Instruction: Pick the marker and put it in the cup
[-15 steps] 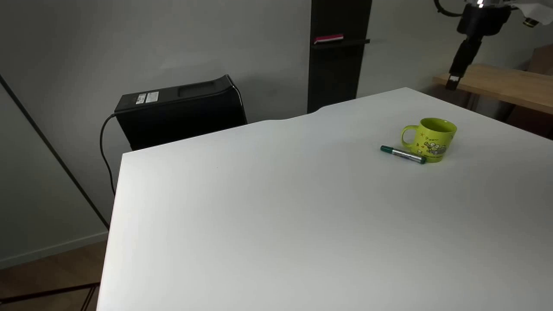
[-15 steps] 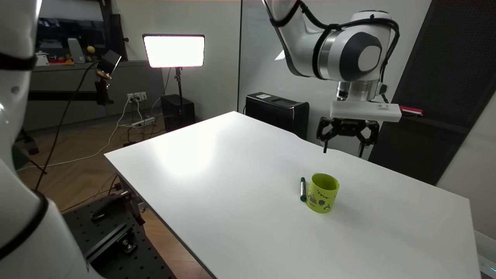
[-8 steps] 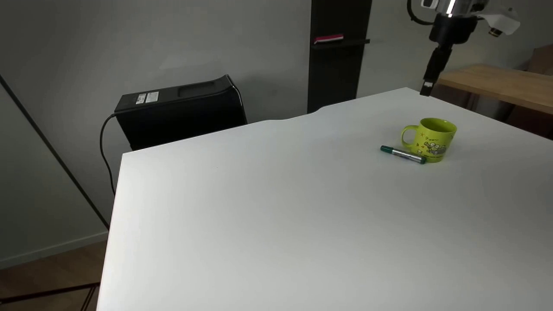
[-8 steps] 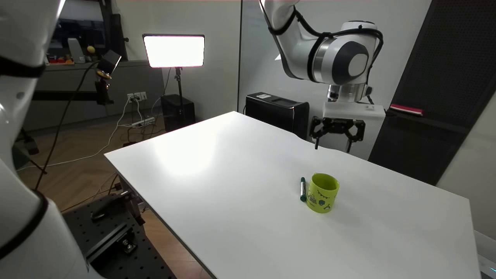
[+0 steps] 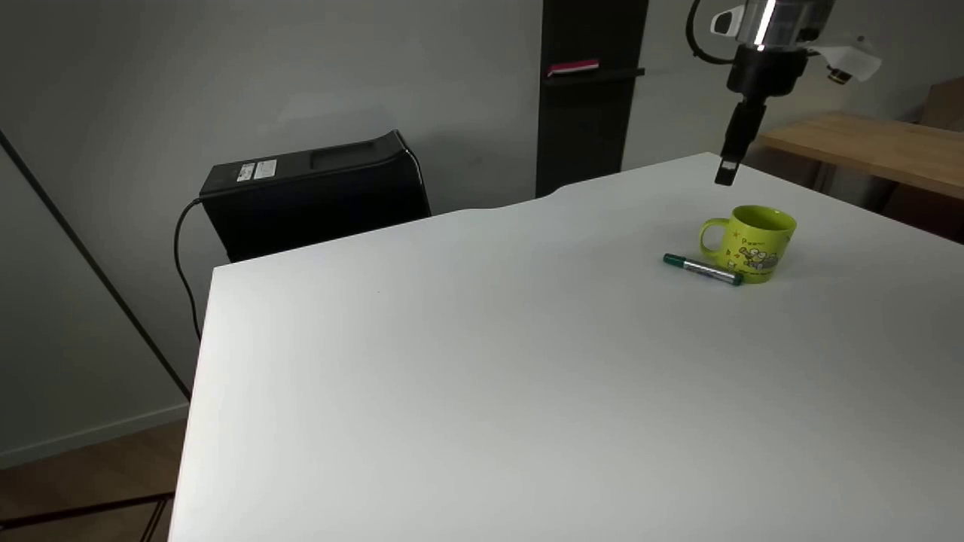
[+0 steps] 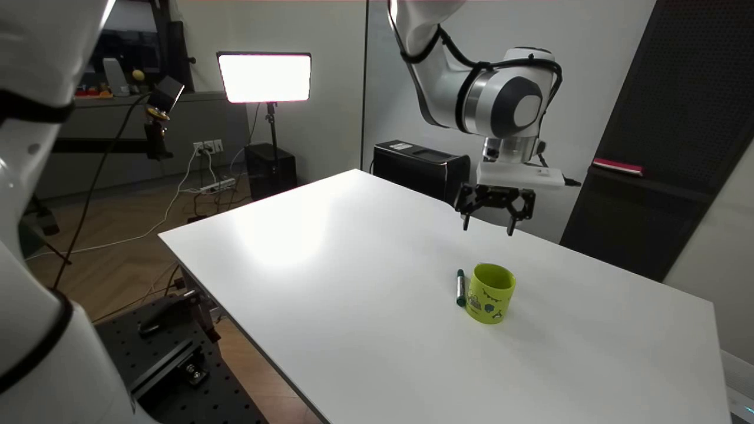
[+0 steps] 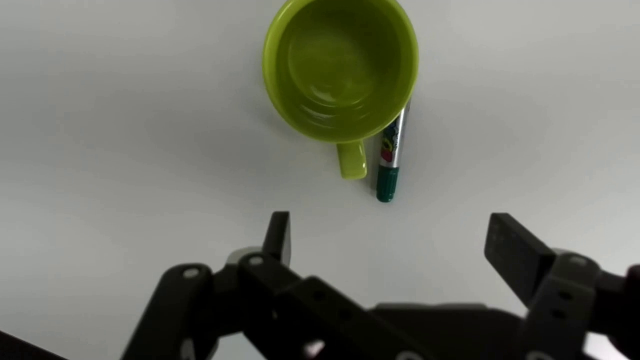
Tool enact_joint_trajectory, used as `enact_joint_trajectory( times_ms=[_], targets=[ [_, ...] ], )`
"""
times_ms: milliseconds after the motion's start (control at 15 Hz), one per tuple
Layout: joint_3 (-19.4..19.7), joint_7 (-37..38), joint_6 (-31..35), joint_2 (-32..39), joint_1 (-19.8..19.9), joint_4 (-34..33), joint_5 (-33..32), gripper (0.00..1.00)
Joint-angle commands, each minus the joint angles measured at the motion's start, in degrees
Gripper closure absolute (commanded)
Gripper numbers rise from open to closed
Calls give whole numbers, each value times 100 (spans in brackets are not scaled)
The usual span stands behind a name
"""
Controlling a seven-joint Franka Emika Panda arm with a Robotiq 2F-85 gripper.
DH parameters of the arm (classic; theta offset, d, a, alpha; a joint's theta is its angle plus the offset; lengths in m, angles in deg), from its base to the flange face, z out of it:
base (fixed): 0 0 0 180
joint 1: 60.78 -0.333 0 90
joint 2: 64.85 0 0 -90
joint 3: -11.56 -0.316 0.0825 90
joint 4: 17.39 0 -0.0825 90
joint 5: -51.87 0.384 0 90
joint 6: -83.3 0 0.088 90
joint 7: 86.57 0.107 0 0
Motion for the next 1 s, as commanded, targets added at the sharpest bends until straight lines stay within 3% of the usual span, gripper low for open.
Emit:
enact_joint_trajectory(
  times_ms=[0,933],
  targets=[
    [-15,44,-142,107,-4,-98,34,0],
    [-12,183,-140,449,-98,-71,-18,0]
  ],
)
